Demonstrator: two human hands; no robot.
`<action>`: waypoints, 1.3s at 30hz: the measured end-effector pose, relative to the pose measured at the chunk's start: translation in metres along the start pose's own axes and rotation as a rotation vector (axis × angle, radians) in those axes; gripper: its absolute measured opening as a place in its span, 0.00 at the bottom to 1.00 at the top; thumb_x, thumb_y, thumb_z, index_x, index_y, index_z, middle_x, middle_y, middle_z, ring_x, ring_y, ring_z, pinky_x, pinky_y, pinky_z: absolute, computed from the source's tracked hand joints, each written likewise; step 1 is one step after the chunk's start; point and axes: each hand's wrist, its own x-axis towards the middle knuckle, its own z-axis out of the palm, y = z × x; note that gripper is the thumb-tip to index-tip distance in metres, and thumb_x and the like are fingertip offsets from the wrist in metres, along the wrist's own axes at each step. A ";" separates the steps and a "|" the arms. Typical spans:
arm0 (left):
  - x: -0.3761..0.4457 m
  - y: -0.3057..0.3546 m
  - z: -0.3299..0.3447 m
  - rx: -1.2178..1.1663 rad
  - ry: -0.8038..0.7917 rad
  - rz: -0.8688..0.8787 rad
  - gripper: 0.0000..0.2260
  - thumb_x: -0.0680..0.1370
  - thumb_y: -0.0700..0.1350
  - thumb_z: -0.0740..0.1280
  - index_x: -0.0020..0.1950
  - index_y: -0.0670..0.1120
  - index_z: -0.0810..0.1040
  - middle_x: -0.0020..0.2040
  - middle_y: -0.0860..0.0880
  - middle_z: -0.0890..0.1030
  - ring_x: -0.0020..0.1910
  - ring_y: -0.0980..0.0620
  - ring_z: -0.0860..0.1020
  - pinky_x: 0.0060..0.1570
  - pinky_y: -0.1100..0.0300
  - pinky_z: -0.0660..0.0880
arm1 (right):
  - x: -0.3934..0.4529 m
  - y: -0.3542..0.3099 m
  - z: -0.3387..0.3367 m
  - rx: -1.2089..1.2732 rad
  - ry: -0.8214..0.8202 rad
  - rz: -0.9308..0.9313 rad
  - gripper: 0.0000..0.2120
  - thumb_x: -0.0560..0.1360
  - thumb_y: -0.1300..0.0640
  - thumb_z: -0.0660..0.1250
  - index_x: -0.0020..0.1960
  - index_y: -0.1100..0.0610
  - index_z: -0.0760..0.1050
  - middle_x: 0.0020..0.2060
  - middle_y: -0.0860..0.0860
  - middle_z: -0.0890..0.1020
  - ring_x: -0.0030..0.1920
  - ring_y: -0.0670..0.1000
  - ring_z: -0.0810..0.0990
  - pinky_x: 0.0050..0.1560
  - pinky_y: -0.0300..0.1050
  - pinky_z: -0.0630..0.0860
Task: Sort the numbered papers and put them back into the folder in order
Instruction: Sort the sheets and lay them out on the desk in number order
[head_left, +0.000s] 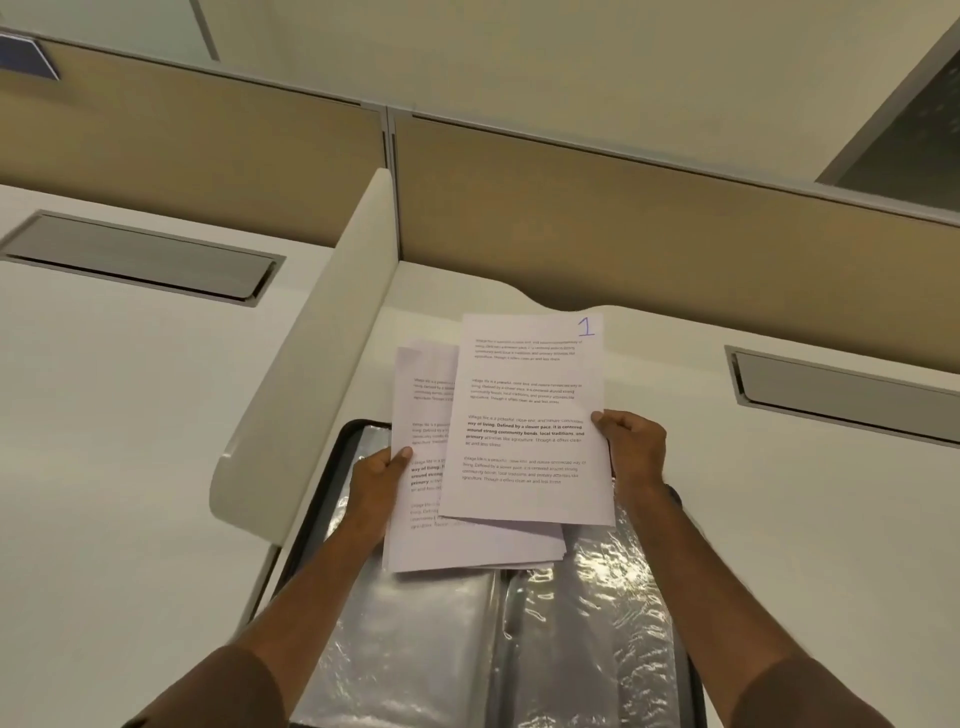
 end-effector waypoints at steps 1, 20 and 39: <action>0.000 0.000 -0.003 0.014 0.006 -0.011 0.08 0.82 0.45 0.67 0.56 0.43 0.84 0.47 0.45 0.87 0.44 0.46 0.86 0.46 0.50 0.83 | 0.007 -0.004 0.004 0.015 0.004 0.010 0.03 0.74 0.63 0.74 0.43 0.57 0.84 0.39 0.52 0.86 0.37 0.53 0.82 0.39 0.43 0.78; -0.008 0.007 -0.052 0.057 -0.071 -0.166 0.11 0.82 0.46 0.67 0.52 0.40 0.85 0.45 0.41 0.87 0.44 0.40 0.86 0.47 0.48 0.83 | 0.137 -0.052 0.169 -0.004 -0.051 0.068 0.03 0.73 0.64 0.75 0.46 0.62 0.82 0.45 0.58 0.84 0.40 0.57 0.82 0.40 0.45 0.76; -0.026 -0.009 -0.069 -0.010 -0.185 -0.282 0.21 0.70 0.57 0.74 0.53 0.42 0.86 0.51 0.37 0.86 0.51 0.35 0.84 0.59 0.37 0.78 | 0.148 -0.030 0.214 -0.353 -0.063 0.037 0.09 0.74 0.54 0.77 0.44 0.59 0.81 0.50 0.59 0.86 0.47 0.61 0.85 0.52 0.58 0.83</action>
